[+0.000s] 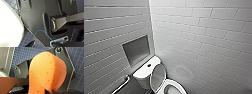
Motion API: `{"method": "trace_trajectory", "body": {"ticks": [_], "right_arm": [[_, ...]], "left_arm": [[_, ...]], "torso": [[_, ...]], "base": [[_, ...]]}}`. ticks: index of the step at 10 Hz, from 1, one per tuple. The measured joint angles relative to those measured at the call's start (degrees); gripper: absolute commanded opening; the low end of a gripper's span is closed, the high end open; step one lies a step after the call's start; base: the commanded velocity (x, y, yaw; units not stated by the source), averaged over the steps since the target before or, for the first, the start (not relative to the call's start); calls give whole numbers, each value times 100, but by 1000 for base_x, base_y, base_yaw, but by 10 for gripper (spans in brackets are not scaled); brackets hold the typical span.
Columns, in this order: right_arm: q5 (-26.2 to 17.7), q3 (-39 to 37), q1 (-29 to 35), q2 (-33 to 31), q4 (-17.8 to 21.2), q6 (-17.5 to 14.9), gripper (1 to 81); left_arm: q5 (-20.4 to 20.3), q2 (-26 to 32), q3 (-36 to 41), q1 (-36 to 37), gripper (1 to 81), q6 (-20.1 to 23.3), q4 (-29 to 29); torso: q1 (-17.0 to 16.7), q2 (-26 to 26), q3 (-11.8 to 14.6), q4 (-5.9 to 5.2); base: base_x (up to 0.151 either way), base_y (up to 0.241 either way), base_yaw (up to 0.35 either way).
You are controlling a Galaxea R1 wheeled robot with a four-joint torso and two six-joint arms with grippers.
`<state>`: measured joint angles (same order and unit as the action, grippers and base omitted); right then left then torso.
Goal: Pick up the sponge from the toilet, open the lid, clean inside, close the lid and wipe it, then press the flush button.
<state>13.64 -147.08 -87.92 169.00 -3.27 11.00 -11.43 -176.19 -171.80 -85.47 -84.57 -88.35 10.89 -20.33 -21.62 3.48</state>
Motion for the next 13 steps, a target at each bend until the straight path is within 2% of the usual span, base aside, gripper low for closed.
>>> {"method": "trace_trajectory", "body": {"ticks": [1, 2, 3, 5, 6, 7, 8, 9, 11, 13], "right_arm": [[0, -5, 0, -1, 0, 0, 10], [0, -17, -1, 2, 0, 0, 10], [2, -44, -1, 13, 2, 0, 10], [2, -111, -4, 29, 2, 0, 10], [0, -124, -4, 29, 2, 2, 10], [2, -127, -4, 29, 2, 0, 10], [2, -133, -4, 33, 2, 0, 10], [0, -138, -4, 38, 2, 0, 10], [0, -171, -6, 110, 2, 0, 10], [-317, -317, 0, 228, -1, -243, 10]], "left_arm": [[315, -66, 0, 16, 811, 858, 657], [546, -116, 2, 20, 811, 1944, 1473], [780, -162, 0, 18, 811, 3105, 2462], [924, -226, 9, 20, 811, 5470, 4775], [929, -243, 44, 38, 811, 6365, 5836], [869, -254, 68, 83, 811, 7011, 6702], [756, -267, 91, 154, 811, 7580, 7385], [689, -289, 112, 219, 811, 7851, 7761], [733, -297, 154, 210, 811, 7931, 7831], [805, -265, 190, 197, 811, 7975, 7589]], "torso": [[0, 0, 0, 0], [0, 0, 0, 0], [0, 0, 0, 0], [0, 0, 0, 0], [0, 0, 0, 0], [-2, 0, 0, 0], [-2, 0, 0, 0], [-2, 0, 0, 0], [-2, 0, 0, 0], [-2, 0, 0, 0]], "base": [[0, 0, 0], [0, 0, 0], [0, 0, 0], [0, 0, 0], [0, 0, 0], [0, 0, 0], [0, 0, 0], [0, 0, 0], [0, 0, 0], [0, 0, 0]]}}
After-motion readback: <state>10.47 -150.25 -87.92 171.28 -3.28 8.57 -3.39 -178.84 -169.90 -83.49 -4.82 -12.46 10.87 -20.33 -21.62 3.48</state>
